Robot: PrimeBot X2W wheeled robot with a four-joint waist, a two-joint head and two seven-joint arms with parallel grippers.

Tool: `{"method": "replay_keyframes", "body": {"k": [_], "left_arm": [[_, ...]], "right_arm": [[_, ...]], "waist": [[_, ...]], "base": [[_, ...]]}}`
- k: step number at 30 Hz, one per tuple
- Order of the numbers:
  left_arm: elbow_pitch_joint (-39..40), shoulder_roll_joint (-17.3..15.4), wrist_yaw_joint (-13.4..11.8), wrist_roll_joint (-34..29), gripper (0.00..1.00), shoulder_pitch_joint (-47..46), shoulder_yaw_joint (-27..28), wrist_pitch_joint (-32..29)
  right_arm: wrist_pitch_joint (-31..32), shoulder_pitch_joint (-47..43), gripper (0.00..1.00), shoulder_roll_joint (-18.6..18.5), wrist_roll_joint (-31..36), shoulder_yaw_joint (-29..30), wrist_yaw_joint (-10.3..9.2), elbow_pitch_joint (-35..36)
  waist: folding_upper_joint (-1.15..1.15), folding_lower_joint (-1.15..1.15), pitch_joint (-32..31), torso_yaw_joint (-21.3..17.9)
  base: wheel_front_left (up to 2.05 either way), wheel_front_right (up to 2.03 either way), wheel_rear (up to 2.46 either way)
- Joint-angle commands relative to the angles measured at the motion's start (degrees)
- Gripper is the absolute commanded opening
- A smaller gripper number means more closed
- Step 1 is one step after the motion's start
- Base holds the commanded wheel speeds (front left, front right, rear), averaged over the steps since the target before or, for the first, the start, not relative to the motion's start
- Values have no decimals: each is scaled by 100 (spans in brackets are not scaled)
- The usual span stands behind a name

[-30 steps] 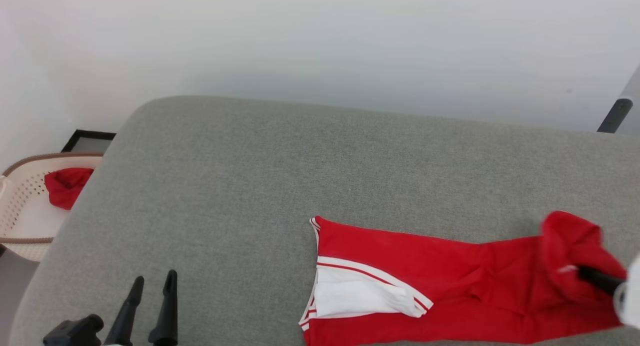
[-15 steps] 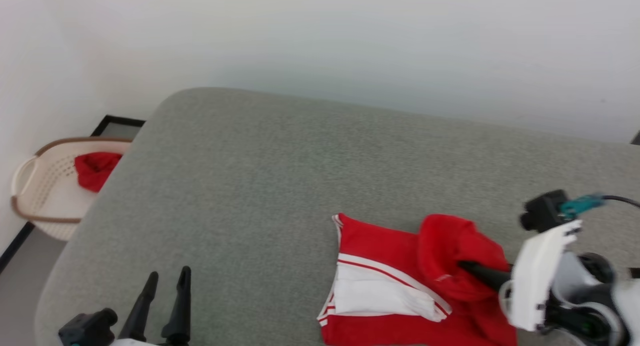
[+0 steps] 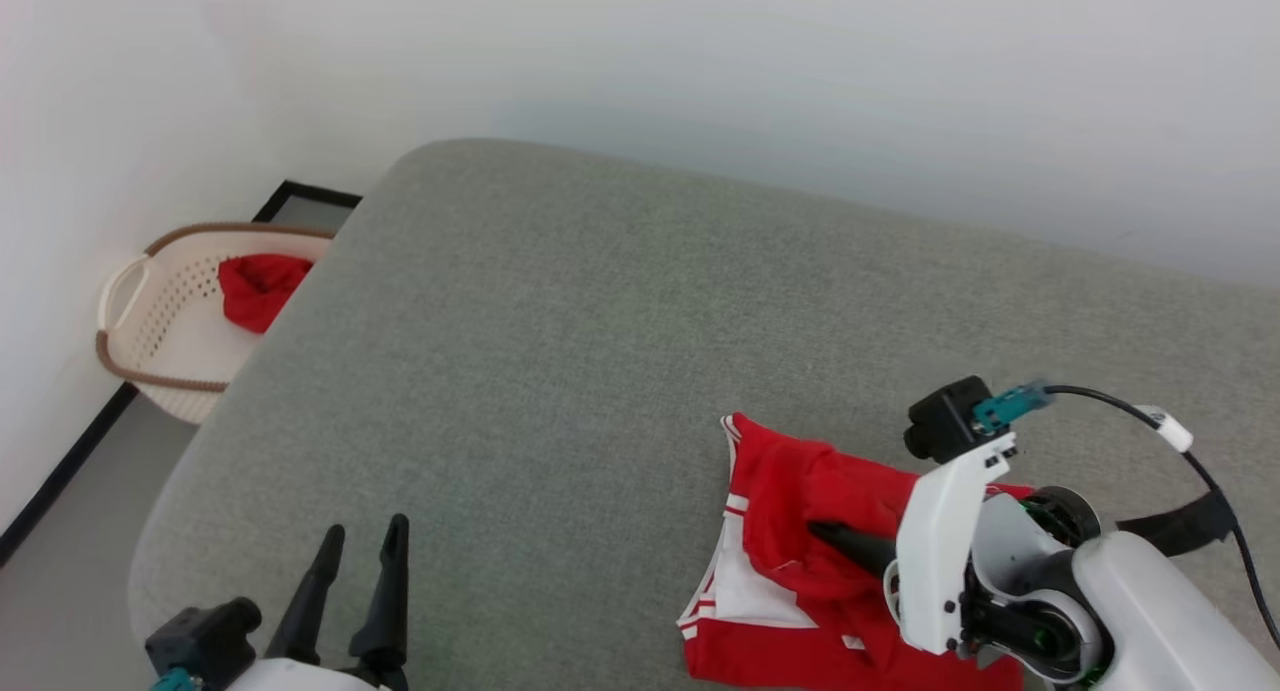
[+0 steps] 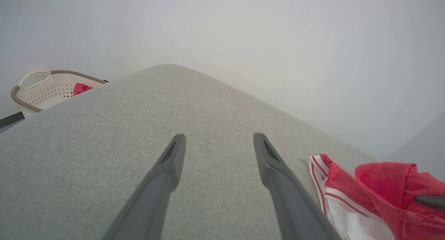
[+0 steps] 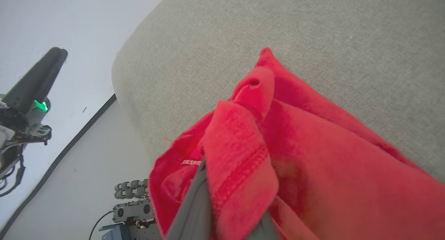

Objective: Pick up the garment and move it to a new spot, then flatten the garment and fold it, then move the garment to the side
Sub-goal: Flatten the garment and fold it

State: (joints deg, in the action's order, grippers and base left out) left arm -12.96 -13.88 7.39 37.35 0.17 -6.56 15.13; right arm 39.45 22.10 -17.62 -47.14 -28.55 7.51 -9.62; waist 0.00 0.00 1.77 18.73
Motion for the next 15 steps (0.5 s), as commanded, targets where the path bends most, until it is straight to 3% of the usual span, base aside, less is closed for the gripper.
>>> {"method": "replay_keyframes", "body": {"k": [1, 3, 6, 15], "left_arm": [[-12, 21, 15, 9, 100, -44, -3, -4], [-22, 46, 15, 17, 100, -79, -20, -4], [-30, 82, 16, 36, 100, -117, -35, -4], [-54, 76, 16, -10, 100, -90, 20, -4]], "right_arm": [[-40, 92, 0, -6, 88, -43, -5, -70], [-130, 173, 6, 38, 87, -177, -4, -268], [-343, 314, 99, 115, 81, -313, -4, -520], [-543, 620, 100, 49, -184, -671, -4, -766]], "waist": [[0, 0, 55, 55], [0, 0, 83, 77], [0, 0, 120, 93], [0, 0, 120, -23]], "base": [[0, 0, 0], [0, 0, 0], [0, 0, 0], [0, 0, 0]]}}
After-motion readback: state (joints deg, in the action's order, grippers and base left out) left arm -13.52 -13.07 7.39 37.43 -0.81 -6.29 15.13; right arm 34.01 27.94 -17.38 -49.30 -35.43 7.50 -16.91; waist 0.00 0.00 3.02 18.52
